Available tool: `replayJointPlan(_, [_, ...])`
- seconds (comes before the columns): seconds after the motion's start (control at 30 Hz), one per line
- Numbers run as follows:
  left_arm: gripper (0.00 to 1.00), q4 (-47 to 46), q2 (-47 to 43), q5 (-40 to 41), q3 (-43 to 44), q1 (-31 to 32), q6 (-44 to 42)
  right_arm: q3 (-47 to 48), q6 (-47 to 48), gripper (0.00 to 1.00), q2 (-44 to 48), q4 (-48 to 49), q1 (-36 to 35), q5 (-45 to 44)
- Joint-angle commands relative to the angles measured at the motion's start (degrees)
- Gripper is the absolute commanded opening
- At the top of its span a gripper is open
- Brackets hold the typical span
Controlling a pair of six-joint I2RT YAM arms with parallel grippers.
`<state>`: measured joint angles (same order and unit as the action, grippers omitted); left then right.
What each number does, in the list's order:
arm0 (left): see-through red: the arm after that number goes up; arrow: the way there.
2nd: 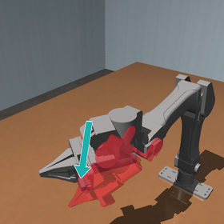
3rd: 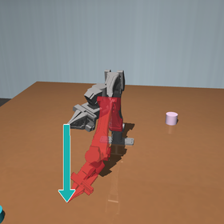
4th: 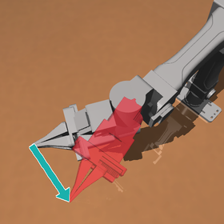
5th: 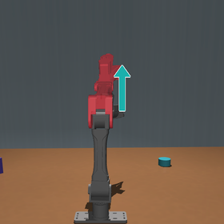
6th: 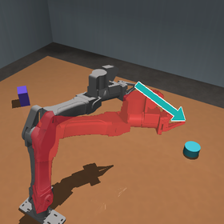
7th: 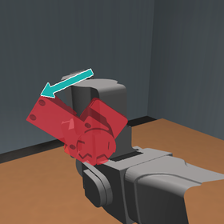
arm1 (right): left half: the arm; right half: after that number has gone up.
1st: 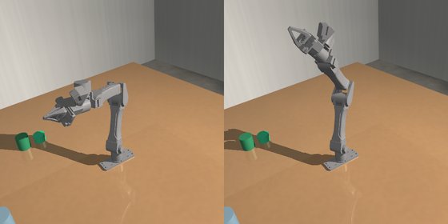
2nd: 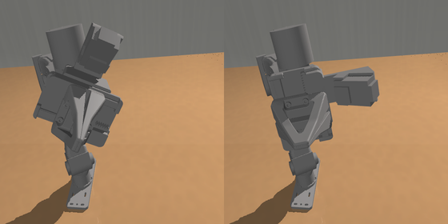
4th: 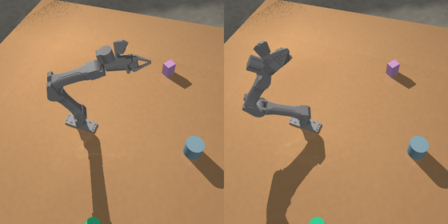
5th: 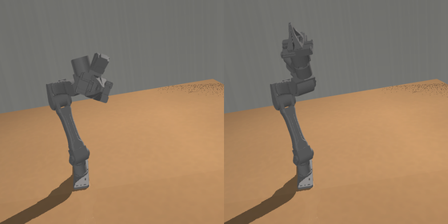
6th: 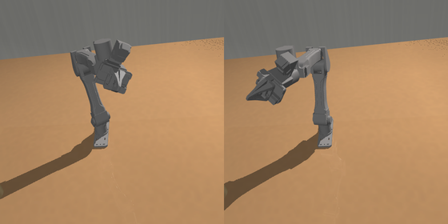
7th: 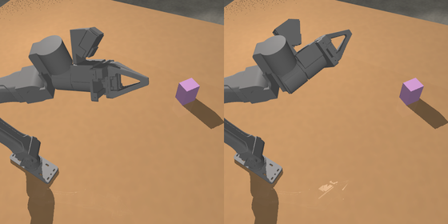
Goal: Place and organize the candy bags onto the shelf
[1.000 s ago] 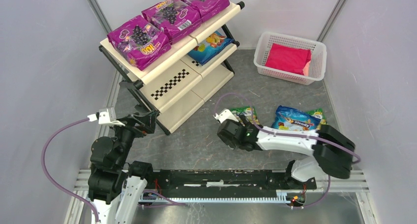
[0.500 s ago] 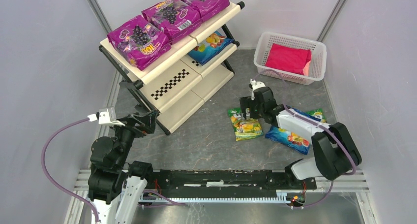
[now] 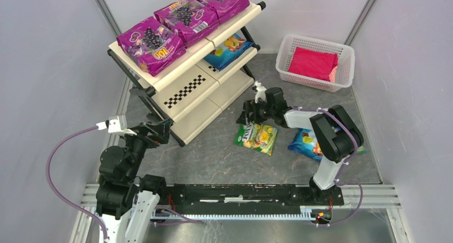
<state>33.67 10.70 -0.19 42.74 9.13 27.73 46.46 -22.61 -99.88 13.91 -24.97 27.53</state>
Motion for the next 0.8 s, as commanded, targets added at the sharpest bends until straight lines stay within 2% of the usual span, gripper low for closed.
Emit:
replayJointPlan(0.0, [1.0,-2.5,1.0,-0.3,0.1,0.1,-3.5,7.1,1.0,0.93,-2.9,-1.3,-4.2,5.0])
replayJointPlan(0.13, [1.0,-2.5,0.9,-0.2,0.1,0.1,-3.5,7.9,6.9,0.95,2.6,-10.4,-3.5,-2.7])
replayJointPlan(0.23, [1.0,-2.4,0.7,-0.1,0.1,0.1,-3.6,4.9,10.0,0.96,8.9,-18.2,-0.4,-7.5])
replayJointPlan(0.4, [1.0,-2.5,0.2,-0.4,0.2,0.1,-3.6,-7.4,8.9,0.96,22.0,-21.5,6.9,-4.9])
replayJointPlan(0.53, [1.0,-2.4,-0.2,-0.4,0.2,0.1,-3.6,-16.3,5.3,0.95,29.3,-20.5,11.1,2.0])
replayJointPlan(0.67, [1.0,-2.4,-0.5,-0.4,0.2,0.1,-3.6,-22.5,1.9,0.9,30.6,-17.4,15.6,7.0])
replayJointPlan(0.77, [1.0,-2.5,-0.6,-0.6,0.2,0.1,-3.6,-24.6,-0.4,0.89,29.4,-13.6,15.8,8.1])
